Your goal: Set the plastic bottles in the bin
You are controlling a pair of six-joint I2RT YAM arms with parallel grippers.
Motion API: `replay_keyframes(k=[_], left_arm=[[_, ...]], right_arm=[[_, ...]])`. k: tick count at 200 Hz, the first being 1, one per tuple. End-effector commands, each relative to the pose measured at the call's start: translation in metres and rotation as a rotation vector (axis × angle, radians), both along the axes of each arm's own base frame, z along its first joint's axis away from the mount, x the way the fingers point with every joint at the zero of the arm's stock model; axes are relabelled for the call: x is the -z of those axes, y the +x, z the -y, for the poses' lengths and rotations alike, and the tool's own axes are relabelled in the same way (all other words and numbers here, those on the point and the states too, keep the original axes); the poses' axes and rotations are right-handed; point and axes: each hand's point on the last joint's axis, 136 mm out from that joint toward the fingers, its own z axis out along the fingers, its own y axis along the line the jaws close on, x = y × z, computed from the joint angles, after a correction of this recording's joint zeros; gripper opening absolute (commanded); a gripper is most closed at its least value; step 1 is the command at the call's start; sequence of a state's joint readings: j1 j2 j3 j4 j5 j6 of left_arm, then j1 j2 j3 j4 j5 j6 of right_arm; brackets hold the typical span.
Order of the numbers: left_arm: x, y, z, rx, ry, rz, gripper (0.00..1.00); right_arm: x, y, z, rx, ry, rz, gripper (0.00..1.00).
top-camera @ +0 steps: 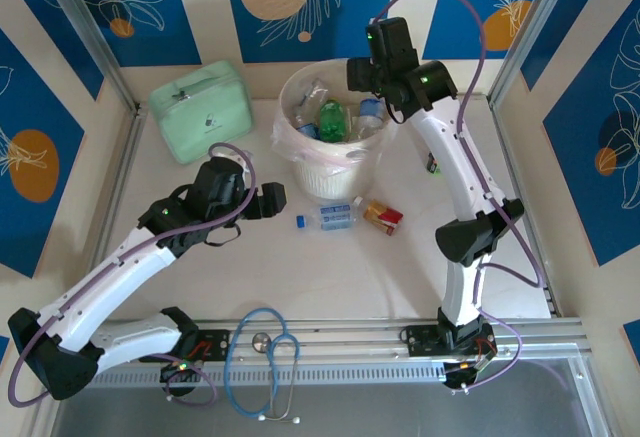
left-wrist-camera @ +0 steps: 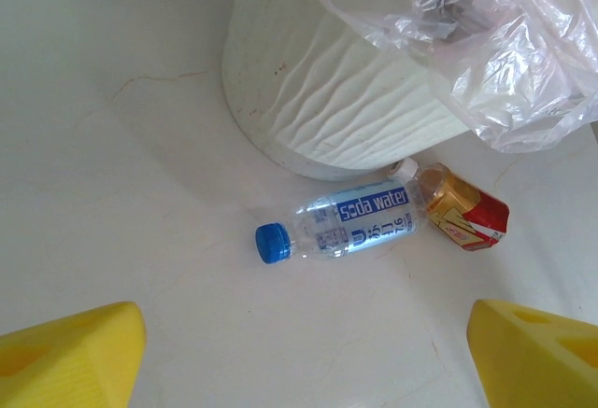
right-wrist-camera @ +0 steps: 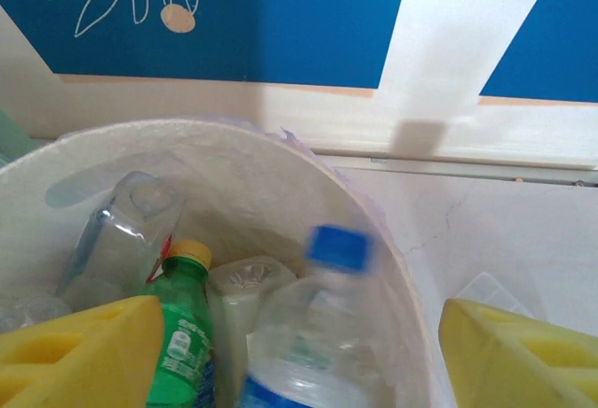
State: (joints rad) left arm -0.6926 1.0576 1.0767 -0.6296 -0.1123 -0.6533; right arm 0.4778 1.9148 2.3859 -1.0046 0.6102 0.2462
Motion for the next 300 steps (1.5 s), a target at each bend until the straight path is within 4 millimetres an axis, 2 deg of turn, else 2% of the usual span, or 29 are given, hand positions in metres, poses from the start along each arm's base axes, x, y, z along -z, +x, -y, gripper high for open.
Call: replay_keyframes(k=[1, 35, 66, 103, 136, 159, 180, 204, 220, 233, 247, 300], left_arm=[[-0.013, -0.002, 0.0, 0.009, -0.004, 0.027, 0.89], [-0.01, -0.004, -0.002, 0.011, -0.001, 0.029, 0.89], [0.002, -0.005, -0.004, 0.014, 0.017, 0.023, 0.89], [0.025, -0.007, -0.004, 0.004, 0.002, -0.002, 0.88], [0.048, -0.005, 0.011, 0.033, -0.06, -0.007, 0.84], [0.071, 0.0, 0.023, 0.066, -0.079, -0.021, 0.83], [0.092, 0.004, 0.036, 0.074, -0.145, -0.07, 0.81], [0.105, 0.008, 0.045, 0.032, -0.248, -0.115, 0.78], [0.108, 0.008, 0.044, 0.006, -0.28, -0.131, 0.77], [0.108, 0.006, 0.039, -0.016, -0.274, -0.143, 0.77], [0.107, 0.004, 0.031, -0.043, -0.251, -0.154, 0.77], [0.096, -0.013, 0.0, -0.137, -0.236, -0.189, 0.77]], right_arm=[[-0.029, -0.011, 0.011, 0.028, 0.017, 0.062, 0.79], [-0.04, -0.027, 0.016, 0.029, 0.068, 0.072, 0.76], [-0.048, -0.057, 0.023, 0.027, 0.145, 0.065, 0.74], [-0.028, -0.105, 0.046, 0.045, 0.268, -0.001, 0.74], [0.007, -0.15, 0.07, 0.075, 0.35, -0.075, 0.74], [0.037, -0.178, 0.073, 0.061, 0.379, -0.132, 0.75], [0.079, -0.197, 0.075, 0.08, 0.421, -0.22, 0.76], [0.14, -0.211, 0.073, 0.103, 0.49, -0.373, 0.78], [0.175, -0.212, 0.068, 0.073, 0.537, -0.453, 0.84], [0.204, -0.208, 0.072, 0.096, 0.526, -0.519, 0.85], [0.227, -0.204, 0.076, 0.118, 0.506, -0.56, 0.85], [0.256, -0.173, 0.086, 0.171, 0.523, -0.515, 0.91]])
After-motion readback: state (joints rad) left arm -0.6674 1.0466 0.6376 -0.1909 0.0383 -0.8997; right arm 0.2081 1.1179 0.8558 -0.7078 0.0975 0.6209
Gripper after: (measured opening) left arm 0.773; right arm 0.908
